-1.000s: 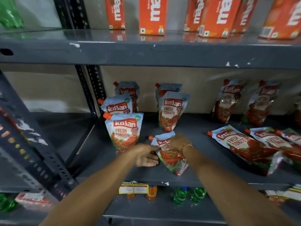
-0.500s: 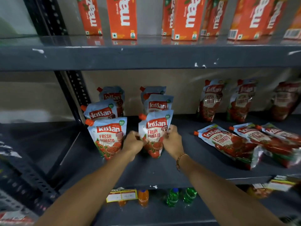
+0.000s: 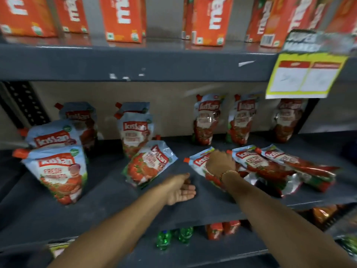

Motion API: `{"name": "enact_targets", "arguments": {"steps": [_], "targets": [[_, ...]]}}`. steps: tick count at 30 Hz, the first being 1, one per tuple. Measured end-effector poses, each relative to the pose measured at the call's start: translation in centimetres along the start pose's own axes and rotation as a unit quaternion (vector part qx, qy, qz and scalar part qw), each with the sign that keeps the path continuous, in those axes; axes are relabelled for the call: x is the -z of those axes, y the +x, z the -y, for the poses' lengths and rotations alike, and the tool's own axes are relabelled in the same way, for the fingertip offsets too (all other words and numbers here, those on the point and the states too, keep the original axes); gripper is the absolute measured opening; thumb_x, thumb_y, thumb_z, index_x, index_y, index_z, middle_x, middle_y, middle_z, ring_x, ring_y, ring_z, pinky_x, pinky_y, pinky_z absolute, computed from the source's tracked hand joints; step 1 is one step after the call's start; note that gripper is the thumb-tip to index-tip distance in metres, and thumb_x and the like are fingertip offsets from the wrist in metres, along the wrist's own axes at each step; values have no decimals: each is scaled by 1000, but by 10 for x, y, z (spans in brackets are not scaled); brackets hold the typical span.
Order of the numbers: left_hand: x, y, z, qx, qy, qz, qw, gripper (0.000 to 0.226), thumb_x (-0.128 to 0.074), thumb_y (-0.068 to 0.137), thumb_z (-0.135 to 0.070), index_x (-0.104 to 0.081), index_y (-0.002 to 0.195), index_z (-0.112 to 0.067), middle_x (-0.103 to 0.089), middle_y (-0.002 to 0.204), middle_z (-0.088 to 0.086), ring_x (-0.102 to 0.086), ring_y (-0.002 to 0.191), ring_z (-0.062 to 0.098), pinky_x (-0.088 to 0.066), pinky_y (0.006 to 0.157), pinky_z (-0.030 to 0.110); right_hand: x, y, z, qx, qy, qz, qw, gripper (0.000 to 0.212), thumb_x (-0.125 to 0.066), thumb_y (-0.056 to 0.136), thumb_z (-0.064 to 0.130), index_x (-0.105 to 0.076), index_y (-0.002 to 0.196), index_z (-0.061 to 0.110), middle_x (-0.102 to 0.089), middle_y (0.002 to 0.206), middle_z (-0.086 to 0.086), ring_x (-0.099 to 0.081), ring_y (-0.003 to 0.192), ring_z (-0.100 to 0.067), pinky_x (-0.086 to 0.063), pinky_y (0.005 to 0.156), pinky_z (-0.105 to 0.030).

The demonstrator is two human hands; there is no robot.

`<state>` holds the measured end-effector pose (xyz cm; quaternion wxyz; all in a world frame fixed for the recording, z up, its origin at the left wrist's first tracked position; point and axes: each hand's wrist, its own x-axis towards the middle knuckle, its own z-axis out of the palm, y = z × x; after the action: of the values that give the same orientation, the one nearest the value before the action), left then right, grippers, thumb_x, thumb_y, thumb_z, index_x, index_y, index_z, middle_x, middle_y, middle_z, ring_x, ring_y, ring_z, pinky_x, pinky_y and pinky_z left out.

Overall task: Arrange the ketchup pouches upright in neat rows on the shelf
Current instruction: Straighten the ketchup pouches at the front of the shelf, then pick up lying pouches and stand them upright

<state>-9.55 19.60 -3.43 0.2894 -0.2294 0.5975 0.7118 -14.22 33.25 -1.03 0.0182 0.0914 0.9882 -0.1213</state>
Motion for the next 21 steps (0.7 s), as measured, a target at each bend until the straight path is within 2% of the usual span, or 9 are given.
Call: {"name": "enact_targets", "arguments": {"steps": [2, 5, 9, 13, 15, 16, 17, 19, 21], "targets": [[-43, 15, -4, 13, -17, 14, 1000, 30, -45, 96, -31, -50, 79, -7, -53, 78, 12, -55, 67, 21, -50, 81, 34, 14, 12, -40, -14, -52, 58, 997, 44, -53, 82, 31, -58, 117, 6, -62, 124, -16, -57, 116, -35, -47, 96, -44], [-82, 35, -9, 28, -21, 24, 999, 25, -45, 96, -33, -53, 86, -12, -56, 78, 7, -56, 66, 17, -53, 70, 30, 23, 31, -69, -28, -12, 104, 994, 37, -48, 90, 22, -53, 123, 7, -60, 128, -17, -57, 117, -33, -47, 96, -41], [-102, 53, -10, 26, -70, 9, 997, 19, -46, 96, -26, -50, 108, -11, -61, 99, 10, -59, 87, 21, -47, 98, 37, 24, 48, -87, 3, -1, 128, 992, 45, -62, 79, 32, -56, 118, 10, -63, 123, -14, -60, 113, -31, -50, 94, -38], [-105, 55, -9, 15, -68, -13, 998, 13, -44, 97, -20, -46, 107, -10, -58, 83, 6, -56, 71, 16, -49, 84, 33, 20, 56, -93, 3, 16, 141, 990, 42, -57, 84, 28, -53, 121, 9, -60, 127, -15, -57, 117, -32, -48, 98, -41], [-104, 51, -11, 25, 18, -34, 999, 18, -44, 97, -28, -48, 98, -11, -57, 77, 5, -55, 63, 14, -55, 61, 25, 17, 57, -88, 10, -4, 141, 990, 39, -50, 88, 25, -53, 123, 9, -58, 130, -15, -54, 120, -33, -46, 101, -44], [-101, 47, -14, 24, 81, -61, 995, 24, -44, 96, -35, -49, 94, -11, -57, 74, 5, -55, 59, 14, -53, 48, 21, 16, 56, -83, 16, -23, 129, 991, 39, -47, 89, 24, -53, 125, 10, -55, 133, -14, -50, 123, -34, -44, 103, -45], [-94, 45, -17, 10, 139, -101, 985, 31, -45, 94, -40, -52, 91, -10, -59, 71, 6, -56, 55, 15, -51, 41, 19, 15, 53, -76, 27, -42, 105, 993, 39, -44, 90, 22, -52, 126, 10, -52, 134, -15, -45, 125, -36, -41, 104, -45], [-72, 43, -27, -69, 228, -201, 950, 38, -49, 91, -43, -62, 89, -6, -64, 70, 9, -62, 55, 20, -53, 49, 25, 11, 46, -55, 81, -71, 43, 993, 39, -43, 89, 19, -53, 125, 8, -50, 134, -15, -40, 125, -36, -37, 104, -44], [-45, 39, -37, -165, 324, -284, 887, 37, -50, 91, -35, -68, 91, -3, -70, 82, 15, -69, 75, 30, -57, 71, 36, 4, 35, -28, 147, -51, -10, 988, 36, -47, 88, 19, -55, 121, 5, -54, 128, -16, -44, 121, -35, -38, 100, -40]]}}
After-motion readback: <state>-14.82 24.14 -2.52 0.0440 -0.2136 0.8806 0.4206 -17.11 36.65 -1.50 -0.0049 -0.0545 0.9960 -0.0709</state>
